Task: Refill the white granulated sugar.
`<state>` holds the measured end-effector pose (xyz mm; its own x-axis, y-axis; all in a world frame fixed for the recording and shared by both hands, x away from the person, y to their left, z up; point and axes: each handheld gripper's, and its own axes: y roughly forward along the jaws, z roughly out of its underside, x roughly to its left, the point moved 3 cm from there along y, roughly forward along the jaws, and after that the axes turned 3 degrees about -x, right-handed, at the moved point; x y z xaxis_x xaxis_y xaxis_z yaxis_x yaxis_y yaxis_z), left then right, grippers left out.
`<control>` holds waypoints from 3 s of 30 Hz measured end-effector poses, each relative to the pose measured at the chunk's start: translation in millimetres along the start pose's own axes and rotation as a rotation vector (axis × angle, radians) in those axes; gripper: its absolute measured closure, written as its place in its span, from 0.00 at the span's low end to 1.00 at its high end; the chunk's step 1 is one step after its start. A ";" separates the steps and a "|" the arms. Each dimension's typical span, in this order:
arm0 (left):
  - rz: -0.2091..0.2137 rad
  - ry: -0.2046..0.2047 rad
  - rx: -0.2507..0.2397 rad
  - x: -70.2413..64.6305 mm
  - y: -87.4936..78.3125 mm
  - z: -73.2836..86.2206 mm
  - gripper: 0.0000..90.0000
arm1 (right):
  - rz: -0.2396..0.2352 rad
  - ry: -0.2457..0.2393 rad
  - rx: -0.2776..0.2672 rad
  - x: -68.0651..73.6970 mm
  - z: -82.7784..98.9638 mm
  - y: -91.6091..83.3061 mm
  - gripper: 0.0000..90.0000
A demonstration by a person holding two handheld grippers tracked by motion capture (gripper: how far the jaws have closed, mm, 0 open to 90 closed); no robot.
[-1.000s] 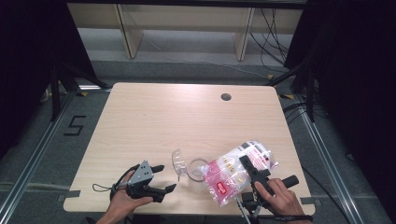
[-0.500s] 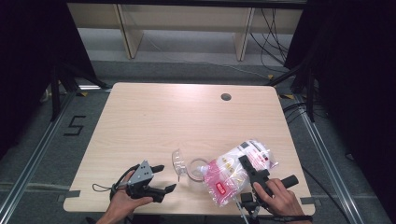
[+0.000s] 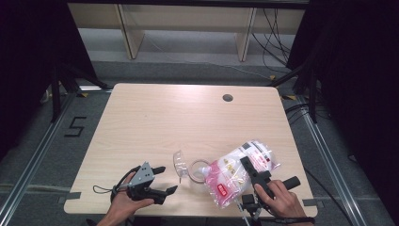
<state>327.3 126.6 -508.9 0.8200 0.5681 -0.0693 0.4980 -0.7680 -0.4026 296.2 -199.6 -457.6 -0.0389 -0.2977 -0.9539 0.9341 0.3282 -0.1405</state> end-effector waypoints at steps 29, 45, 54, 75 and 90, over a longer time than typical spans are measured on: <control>-0.003 0.000 0.002 -0.4 0.2 0.1 0.21 | 0.020 -0.126 -0.002 -9.4 0.8 0.4 0.64; 0.000 -0.012 0.004 -0.8 0.3 0.7 0.21 | 0.030 -0.131 0.000 -9.2 0.0 0.7 0.65; -0.006 -0.006 0.003 -0.4 -0.4 0.8 0.21 | 0.012 -0.161 0.020 -10.2 0.6 -0.2 0.66; -0.007 -0.021 0.003 -1.5 -0.3 1.0 0.21 | 0.002 -0.160 0.015 -14.0 -0.8 -1.6 0.68; -0.007 0.011 0.015 1.0 -1.2 1.1 0.21 | 0.015 -0.182 0.014 -16.5 -0.7 -2.1 0.68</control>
<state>327.2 128.5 -509.5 0.8195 0.5703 -0.0566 0.4995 -0.7592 -0.4171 294.6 -194.8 -441.7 0.0391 -0.4504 -0.8920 0.9389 0.3222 -0.1215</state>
